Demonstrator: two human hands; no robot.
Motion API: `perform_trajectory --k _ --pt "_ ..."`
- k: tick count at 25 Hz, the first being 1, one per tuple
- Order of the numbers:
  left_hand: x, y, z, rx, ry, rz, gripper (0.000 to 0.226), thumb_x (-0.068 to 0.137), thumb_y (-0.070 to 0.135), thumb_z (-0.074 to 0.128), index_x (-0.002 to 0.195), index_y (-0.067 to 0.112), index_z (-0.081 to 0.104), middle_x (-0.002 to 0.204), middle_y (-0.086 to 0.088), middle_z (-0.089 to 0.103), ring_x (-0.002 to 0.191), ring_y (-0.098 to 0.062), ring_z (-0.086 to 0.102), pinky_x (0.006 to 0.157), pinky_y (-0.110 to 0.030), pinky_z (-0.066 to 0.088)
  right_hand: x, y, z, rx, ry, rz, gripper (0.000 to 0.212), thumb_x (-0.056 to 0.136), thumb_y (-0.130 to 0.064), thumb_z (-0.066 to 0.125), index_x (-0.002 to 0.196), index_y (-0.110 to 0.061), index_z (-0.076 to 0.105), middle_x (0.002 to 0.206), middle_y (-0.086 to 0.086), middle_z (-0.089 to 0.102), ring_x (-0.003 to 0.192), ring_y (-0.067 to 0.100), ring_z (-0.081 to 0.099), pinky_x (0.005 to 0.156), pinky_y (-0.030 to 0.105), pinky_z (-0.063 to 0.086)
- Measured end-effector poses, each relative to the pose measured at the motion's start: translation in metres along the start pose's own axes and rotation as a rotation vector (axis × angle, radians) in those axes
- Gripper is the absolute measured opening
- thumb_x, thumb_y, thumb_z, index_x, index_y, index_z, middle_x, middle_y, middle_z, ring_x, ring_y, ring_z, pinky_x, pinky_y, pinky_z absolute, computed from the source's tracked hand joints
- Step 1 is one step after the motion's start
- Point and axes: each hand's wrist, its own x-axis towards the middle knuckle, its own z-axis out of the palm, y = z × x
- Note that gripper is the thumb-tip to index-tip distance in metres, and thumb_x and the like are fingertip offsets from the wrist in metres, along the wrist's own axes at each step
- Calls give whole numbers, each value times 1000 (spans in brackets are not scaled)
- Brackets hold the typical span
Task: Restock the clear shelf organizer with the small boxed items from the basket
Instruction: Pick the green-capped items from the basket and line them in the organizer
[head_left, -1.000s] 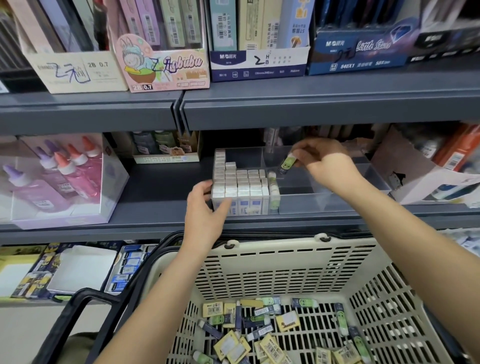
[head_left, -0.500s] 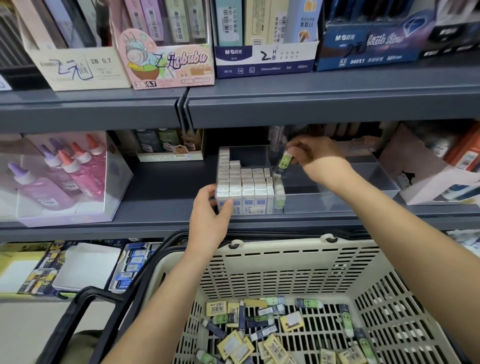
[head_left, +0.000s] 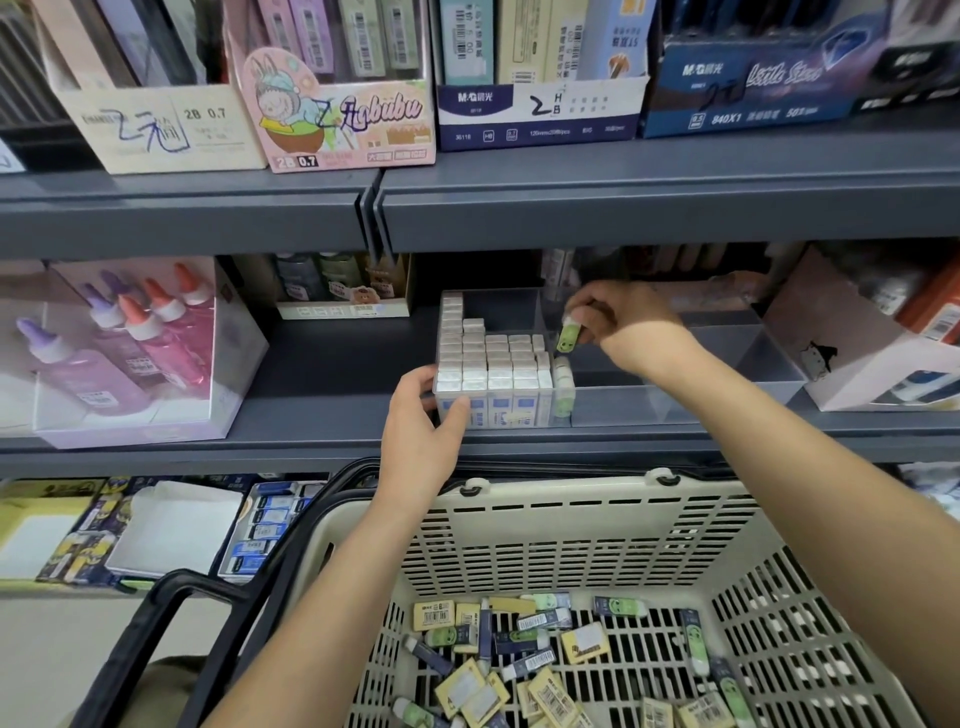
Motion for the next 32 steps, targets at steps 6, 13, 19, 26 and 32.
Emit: perform_trajectory --k 6,13,19,26,32 --pt "0 1 1 3 2 3 37 88 23 62 121 26 45 108 19 53 96 9 52 71 -7 40 -2 2 4 23 -51 30 6 91 -29 53 96 -28 56 100 -2 68 91 19 64 87 33 50" --pt "-1 2 0 -6 2 -2 37 88 22 61 121 25 45 106 22 52 95 10 52 70 -6 40 -5 3 10 -156 -87 -11 29 96 -28 38 112 -23 62 110 5 67 89 23 59 77 26 44" --pt "-1 2 0 -9 0 -7 40 88 22 61 125 23 45 111 17 54 99 4 54 77 -9 40 -8 10 16 56 -84 59 18 92 -27 45 94 -31 63 106 0 67 94 20 61 88 32 49" --pt "-1 2 0 -22 1 -3 37 88 21 61 122 25 45 115 13 55 104 -2 54 78 -11 41 -10 16 13 216 -134 51 16 90 -25 51 81 -33 61 97 -3 69 89 17 66 88 41 53" --pt "-1 2 0 -29 1 -2 38 88 21 61 123 23 46 115 12 55 104 -1 54 80 -12 41 -9 19 10 377 -181 119 10 93 -27 52 91 -26 61 94 -4 69 77 7 69 76 24 56"
